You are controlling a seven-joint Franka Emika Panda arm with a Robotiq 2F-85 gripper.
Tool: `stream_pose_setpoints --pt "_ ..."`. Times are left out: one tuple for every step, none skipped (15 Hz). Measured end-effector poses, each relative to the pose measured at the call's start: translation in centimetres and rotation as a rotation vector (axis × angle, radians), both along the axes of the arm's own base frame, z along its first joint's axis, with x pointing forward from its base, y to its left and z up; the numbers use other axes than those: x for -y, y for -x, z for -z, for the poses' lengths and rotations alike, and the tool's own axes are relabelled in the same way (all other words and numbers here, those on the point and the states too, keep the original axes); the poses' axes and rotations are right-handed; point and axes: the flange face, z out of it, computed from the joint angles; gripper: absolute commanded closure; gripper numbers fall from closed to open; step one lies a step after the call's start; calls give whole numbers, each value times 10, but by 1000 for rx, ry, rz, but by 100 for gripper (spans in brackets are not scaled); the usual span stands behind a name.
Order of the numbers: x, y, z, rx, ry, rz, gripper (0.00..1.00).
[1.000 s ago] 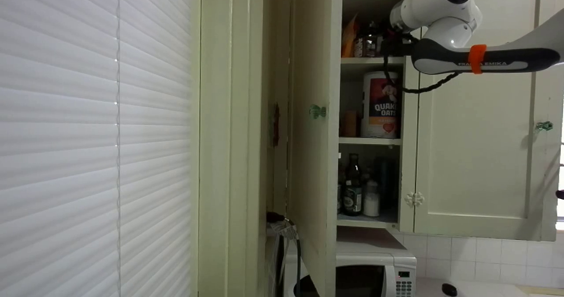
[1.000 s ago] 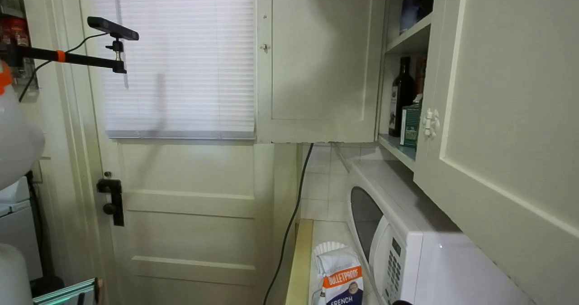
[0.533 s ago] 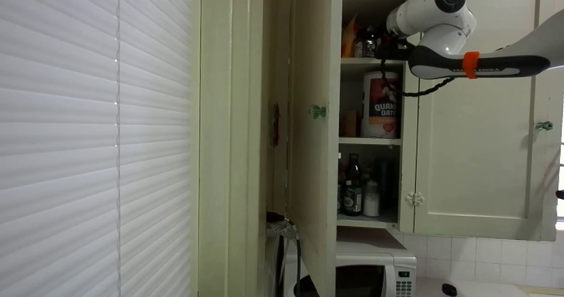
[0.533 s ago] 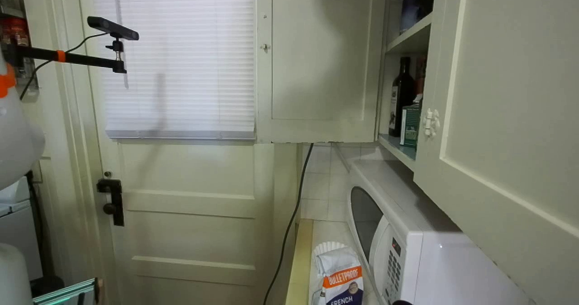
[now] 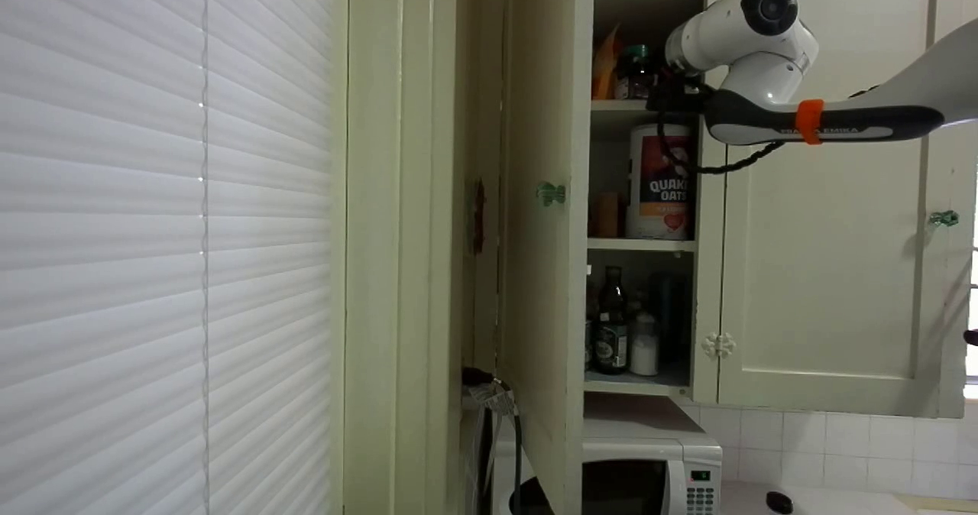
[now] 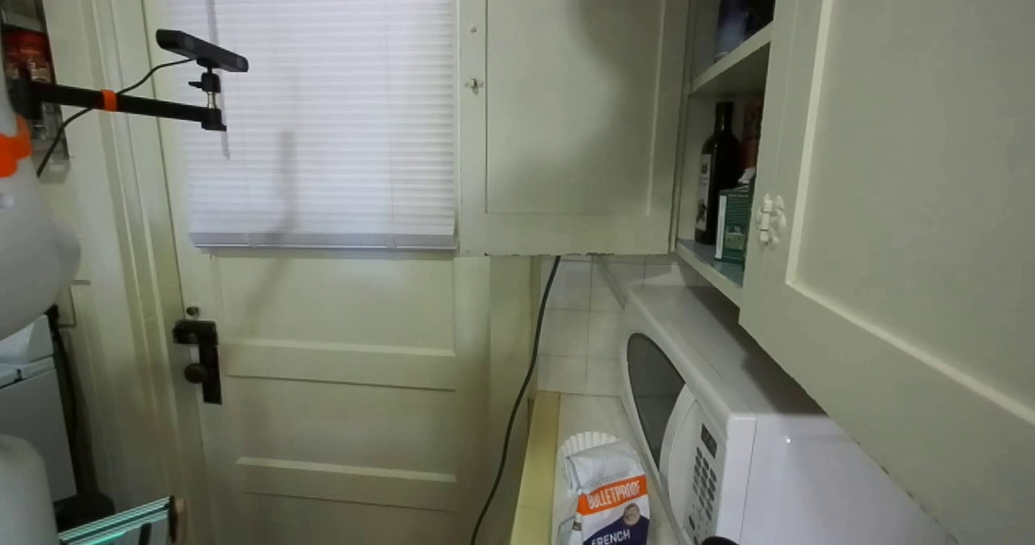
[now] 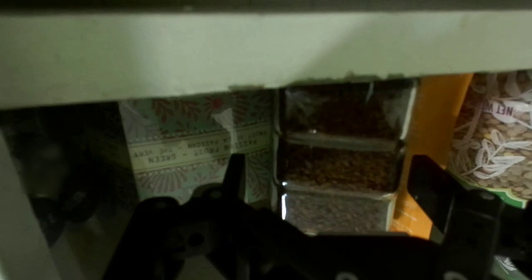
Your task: Remove the coffee jar from the open cabinet and put it on the counter.
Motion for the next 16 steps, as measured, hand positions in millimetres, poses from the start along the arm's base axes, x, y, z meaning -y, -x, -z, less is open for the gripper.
stream_pose_setpoints --pt "0 -1 1 1 -2 1 25" --pt "1 -1 2 2 -3 2 26" --pt "1 -2 2 3 -4 3 35" --pt "1 -3 3 4 -5 3 42" --pt "1 -3 3 4 -7 3 51" --pt "0 -3 4 6 -9 1 52" --pt "0 -4 4 7 -9 1 52" --pt "0 -4 4 8 -8 1 52" --pt "0 -4 4 9 -8 2 52" --pt "-1 -4 4 10 -7 2 52" --pt "-1 -4 4 10 -6 2 52" --pt "-1 -4 4 10 -6 2 52" --pt "-2 -4 4 9 -5 0 52" --pt "-4 -3 4 8 -7 -5 52" --pt "-8 -1 3 4 -12 -16 52" --pt "-13 1 1 0 -24 -36 52"
